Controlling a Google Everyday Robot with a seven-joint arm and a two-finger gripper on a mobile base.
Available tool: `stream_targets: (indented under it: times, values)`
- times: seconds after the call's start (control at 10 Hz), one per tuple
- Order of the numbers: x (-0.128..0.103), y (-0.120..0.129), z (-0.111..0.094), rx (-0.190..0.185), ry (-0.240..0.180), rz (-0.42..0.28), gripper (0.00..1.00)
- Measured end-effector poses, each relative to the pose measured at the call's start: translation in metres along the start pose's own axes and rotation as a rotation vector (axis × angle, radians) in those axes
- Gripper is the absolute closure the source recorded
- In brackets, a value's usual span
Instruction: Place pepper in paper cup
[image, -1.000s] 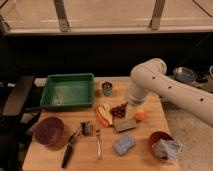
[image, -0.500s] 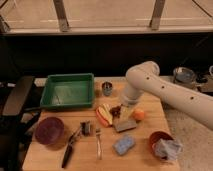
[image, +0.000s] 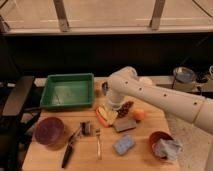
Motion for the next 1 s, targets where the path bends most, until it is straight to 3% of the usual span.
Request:
stream_targets:
  times: [0.5,1.0]
  values:
    - [-0.004,-0.006,0.055,-0.076,0.037,0.04,0.35]
    - [-0.005,-0.005,0.079,-0.103,0.082,0.067,0.35]
